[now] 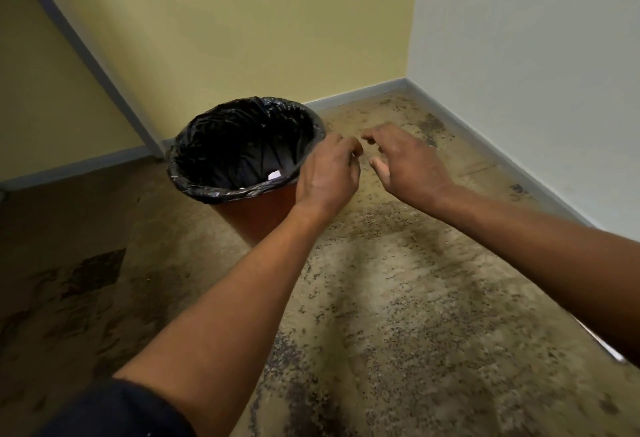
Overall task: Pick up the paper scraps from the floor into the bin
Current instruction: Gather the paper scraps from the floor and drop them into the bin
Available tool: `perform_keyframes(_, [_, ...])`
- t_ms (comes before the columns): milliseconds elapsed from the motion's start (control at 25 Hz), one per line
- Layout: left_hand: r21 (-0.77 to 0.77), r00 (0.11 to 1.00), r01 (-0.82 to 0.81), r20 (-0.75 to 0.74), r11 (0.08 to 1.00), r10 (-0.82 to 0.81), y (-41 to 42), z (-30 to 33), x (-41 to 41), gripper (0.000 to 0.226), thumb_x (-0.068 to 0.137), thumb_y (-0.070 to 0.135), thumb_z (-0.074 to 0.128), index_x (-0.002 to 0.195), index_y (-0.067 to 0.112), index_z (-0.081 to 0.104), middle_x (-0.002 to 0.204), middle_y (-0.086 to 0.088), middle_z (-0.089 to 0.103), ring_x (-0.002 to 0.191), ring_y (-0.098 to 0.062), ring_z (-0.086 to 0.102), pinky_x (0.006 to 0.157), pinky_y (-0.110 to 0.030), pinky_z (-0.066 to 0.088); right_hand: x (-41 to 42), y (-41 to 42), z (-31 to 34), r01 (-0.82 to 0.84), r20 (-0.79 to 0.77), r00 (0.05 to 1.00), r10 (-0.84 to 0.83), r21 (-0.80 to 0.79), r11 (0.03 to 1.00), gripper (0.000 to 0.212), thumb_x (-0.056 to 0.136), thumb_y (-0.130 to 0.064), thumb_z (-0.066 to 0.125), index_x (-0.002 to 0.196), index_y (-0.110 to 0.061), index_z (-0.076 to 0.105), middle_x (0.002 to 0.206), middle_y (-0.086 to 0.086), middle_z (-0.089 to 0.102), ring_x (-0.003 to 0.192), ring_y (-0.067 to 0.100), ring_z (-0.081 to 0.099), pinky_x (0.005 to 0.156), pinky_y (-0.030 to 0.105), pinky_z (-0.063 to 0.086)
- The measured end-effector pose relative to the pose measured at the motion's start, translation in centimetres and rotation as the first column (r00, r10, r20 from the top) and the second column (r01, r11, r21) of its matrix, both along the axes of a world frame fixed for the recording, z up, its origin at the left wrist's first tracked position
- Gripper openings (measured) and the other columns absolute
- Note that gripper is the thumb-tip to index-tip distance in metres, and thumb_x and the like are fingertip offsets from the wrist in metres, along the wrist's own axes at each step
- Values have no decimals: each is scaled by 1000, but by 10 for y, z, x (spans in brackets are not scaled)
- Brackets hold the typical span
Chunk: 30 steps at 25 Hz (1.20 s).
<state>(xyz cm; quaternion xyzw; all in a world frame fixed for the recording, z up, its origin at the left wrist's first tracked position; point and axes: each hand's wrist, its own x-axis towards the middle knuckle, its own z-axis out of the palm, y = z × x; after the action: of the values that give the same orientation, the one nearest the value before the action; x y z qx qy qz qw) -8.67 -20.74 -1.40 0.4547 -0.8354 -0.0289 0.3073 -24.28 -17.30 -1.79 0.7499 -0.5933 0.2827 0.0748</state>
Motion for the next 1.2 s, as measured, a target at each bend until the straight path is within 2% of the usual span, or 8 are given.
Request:
perform_keyframes(120, [144, 994, 95, 32, 985, -100, 22, -32, -43, 20, 93, 16, 57, 110, 21, 65, 109, -2, 62, 96, -25, 62, 79, -42, 53, -62, 37, -28, 74, -20, 997, -72, 117, 990, 48, 87, -17, 66, 131, -20, 47, 127, 5, 55, 102, 25, 60, 78, 40, 54])
perform_keyframes(280, [371, 976, 74, 163, 926, -143, 57, -73, -99, 33, 94, 13, 55, 126, 21, 58, 123, -5, 57, 104, -30, 60, 82, -40, 52, -142, 90, -68, 197, 30, 975, -219, 330, 923, 52, 83, -13, 70, 131, -17, 49, 124, 9, 58, 100, 26, 61, 85, 37, 49])
perform_keyframes(520, [562, 838, 169, 350, 810, -418, 91, -126, -166, 55, 92, 22, 63, 143, 20, 45, 141, -8, 47, 116, -32, 58, 90, -42, 53, -219, 179, -121, 370, 65, 873, -484, 559, 742, 61, 80, -14, 74, 134, -14, 48, 129, 14, 56, 114, 32, 55, 95, 41, 46])
perform_keyframes(640, [598, 778, 216, 372, 772, -506, 105, -148, -196, 64, 90, 26, 68, 147, 19, 40, 141, -9, 45, 115, -31, 58, 90, -42, 53, -247, 216, -149, 468, 7, 777, -630, 662, 585, 62, 77, -24, 79, 129, -14, 48, 132, 14, 54, 116, 33, 54, 92, 39, 45])
perform_keyframes(800, [632, 708, 276, 376, 724, -598, 122, -168, -238, 70, 90, 23, 69, 150, 19, 35, 147, -10, 39, 120, -32, 56, 92, -41, 52, -274, 249, -179, 513, -90, 691, -717, 760, 399, 92, 65, -34, 87, 140, -13, 38, 140, 13, 48, 126, 33, 47, 101, 42, 43])
perform_keyframes(1000, [626, 633, 358, 383, 693, -673, 133, -186, -279, 80, 90, 10, 64, 156, 25, 21, 163, -9, 15, 132, -35, 47, 96, -46, 51, -288, 258, -195, 528, -161, 680, -716, 784, 326, 118, 55, -47, 89, 149, -18, 23, 157, 9, 26, 141, 34, 30, 112, 50, 35])
perform_keyframes(1120, [552, 559, 412, 476, 725, -679, 132, -192, -305, 94, 87, -9, 55, 158, 33, 10, 168, -5, -7, 134, -41, 43, 94, -49, 51, -289, 254, -206, 482, -174, 715, -677, 824, 297, 129, 52, -48, 90, 152, -23, 11, 159, 8, 17, 144, 38, 21, 114, 55, 28])
perform_keyframes(1200, [517, 501, 441, 536, 733, -679, 131, -190, -321, 101, 84, -17, 50, 158, 35, 7, 167, -3, -16, 142, -45, 31, 101, -53, 47, -284, 248, -209, 467, -184, 747, -638, 830, 307, 133, 55, -46, 89, 153, -26, 2, 160, 7, 13, 144, 41, 18, 114, 58, 27])
